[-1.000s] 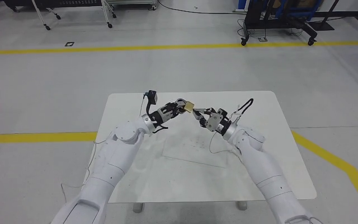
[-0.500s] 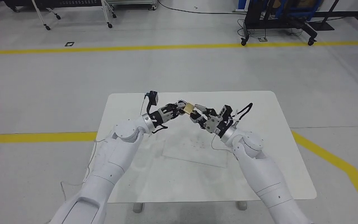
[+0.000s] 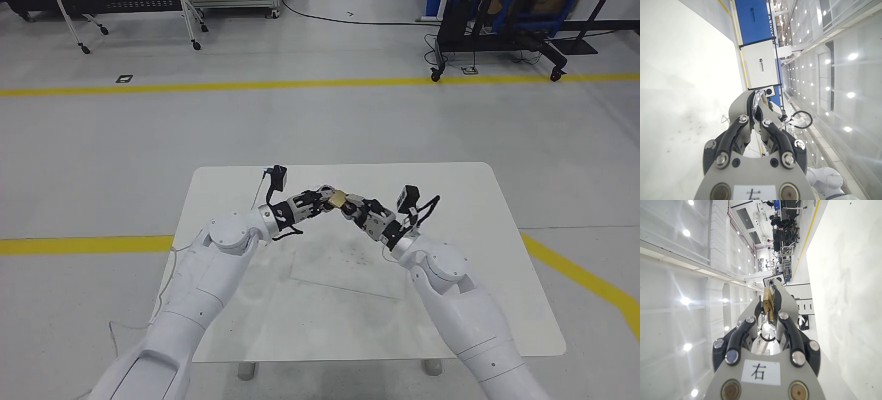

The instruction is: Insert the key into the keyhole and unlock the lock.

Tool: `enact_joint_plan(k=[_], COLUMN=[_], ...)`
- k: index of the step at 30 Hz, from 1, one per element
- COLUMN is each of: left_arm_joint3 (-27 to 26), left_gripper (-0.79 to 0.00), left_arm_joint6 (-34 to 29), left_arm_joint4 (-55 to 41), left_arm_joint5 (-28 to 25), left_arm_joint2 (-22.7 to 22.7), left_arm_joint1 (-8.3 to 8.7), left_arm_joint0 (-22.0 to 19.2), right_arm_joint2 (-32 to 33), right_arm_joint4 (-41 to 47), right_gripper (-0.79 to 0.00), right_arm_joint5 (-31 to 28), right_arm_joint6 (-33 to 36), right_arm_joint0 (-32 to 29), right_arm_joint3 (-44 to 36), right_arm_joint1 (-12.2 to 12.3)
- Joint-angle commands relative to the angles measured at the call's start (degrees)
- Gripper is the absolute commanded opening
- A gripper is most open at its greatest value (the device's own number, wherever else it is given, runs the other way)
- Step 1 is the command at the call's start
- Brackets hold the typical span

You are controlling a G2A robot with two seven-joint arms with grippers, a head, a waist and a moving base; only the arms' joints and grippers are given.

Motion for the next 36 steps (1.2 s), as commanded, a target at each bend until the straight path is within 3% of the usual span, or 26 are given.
enact_joint_plan(k=[1, 5, 11, 12, 13, 14, 15, 31, 36], left_arm_joint3=[0.0, -0.1, -0.2, -0.3, -0.3, -0.3, -0.3, -0.4, -0.3], left_gripper=[-0.785, -0.785, -0.785, -0.705, -0.437, -0.074, 0.000, 0.000, 0.000], left_arm_joint6=[0.1, 0.1, 0.1, 0.1, -0.1, -0.3, -0.5, -3.3, -2.4], left_arm_joint4=[0.2, 1.0, 1.3, 1.2, 1.0, 1.0, 0.8, -2.8, -3.3], left_arm_joint5=[0.0, -0.2, -0.4, -0.5, -0.5, -0.5, -0.6, -1.1, -2.1], left_arm_joint2=[0.0, 0.2, 0.3, 0.2, 0.2, 0.2, 0.2, -0.5, -1.3], left_arm_joint1=[0.01, 0.06, 0.10, 0.11, 0.11, 0.12, 0.12, 0.18, 0.32], left_arm_joint0=[0.0, 0.0, 0.1, 0.1, 0.1, 0.1, 0.1, 0.1, 0.0], right_arm_joint2=[-0.1, -0.1, -0.1, 0.0, 0.1, 0.3, 0.5, 8.0, 10.0], right_arm_joint4=[-1.0, -1.8, -2.6, -2.6, -2.6, -2.6, -2.6, -4.6, -11.3], right_gripper=[-0.785, -0.745, -0.785, -0.785, -0.785, -0.785, -0.785, -0.785, -0.785], right_arm_joint5=[0.0, 0.5, 0.8, 0.9, 0.9, 0.8, 0.8, 1.9, 6.6], right_arm_joint6=[-0.2, -0.7, -1.0, -0.9, -0.8, -0.7, -0.6, 4.2, 7.4], right_arm_joint0=[0.0, 0.1, 0.2, 0.2, 0.2, 0.2, 0.1, -2.5, -3.9], right_arm_joint3=[-0.1, -0.1, -0.3, -0.3, -0.3, -0.3, -0.4, -2.8, -2.9], right_arm_joint1=[0.0, 0.1, 0.1, 0.1, 0.1, 0.2, 0.2, 2.0, 3.2])
